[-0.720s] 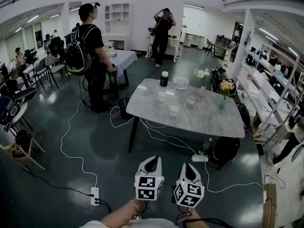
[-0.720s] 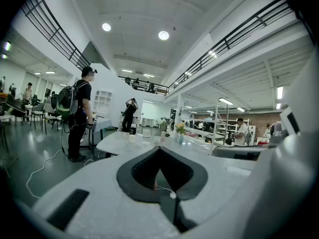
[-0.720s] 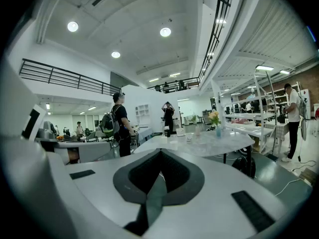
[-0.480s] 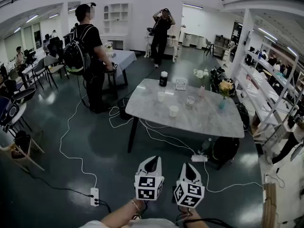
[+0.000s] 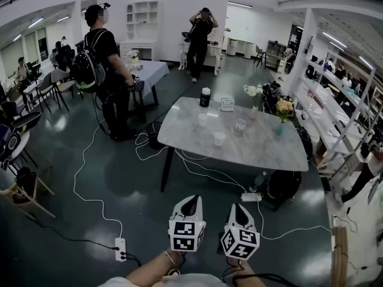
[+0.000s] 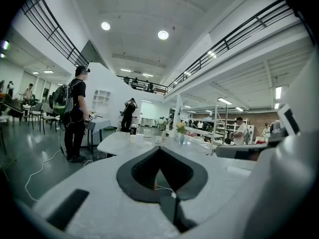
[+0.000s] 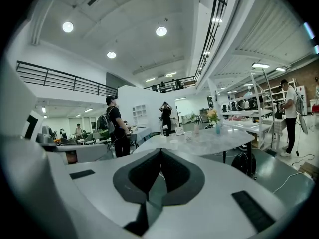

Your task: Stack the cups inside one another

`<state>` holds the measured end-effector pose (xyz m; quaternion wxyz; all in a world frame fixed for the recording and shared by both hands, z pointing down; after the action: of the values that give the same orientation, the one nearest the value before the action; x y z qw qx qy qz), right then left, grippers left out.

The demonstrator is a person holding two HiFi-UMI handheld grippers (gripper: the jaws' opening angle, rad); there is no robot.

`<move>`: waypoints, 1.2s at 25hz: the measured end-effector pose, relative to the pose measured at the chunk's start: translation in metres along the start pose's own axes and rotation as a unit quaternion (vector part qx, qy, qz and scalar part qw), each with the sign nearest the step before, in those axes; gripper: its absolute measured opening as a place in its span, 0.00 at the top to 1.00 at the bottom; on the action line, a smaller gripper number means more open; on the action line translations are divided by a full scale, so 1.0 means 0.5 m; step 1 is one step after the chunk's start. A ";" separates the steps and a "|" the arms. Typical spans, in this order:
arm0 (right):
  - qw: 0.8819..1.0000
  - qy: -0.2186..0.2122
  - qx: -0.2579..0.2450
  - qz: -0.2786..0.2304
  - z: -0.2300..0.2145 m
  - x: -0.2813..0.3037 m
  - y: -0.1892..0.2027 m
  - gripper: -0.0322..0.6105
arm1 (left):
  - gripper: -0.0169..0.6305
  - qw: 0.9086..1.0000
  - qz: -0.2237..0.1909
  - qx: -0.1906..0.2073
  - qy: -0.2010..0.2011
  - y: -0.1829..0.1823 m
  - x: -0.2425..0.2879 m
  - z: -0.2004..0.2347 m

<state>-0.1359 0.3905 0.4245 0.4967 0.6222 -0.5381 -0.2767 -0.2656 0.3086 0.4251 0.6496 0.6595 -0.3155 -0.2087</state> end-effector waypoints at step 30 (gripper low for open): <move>0.999 0.032 0.002 0.019 -0.020 0.203 -0.011 0.94 | 0.97 1.000 0.029 -0.010 0.004 0.036 0.180 0.116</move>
<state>-0.0978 0.2975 0.4424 0.5178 0.6214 -0.5340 -0.2460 -0.2435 0.2056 0.4510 0.6635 0.6440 -0.3299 -0.1902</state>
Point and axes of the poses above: the fingertips, and each gripper's own axes: x forward along the fingers, z to its left, y out of its underside, the point moved 3 cm from there along -x, backward along the fingers, and after that the axes turned 13 degrees about x, right-handed, at the moved point
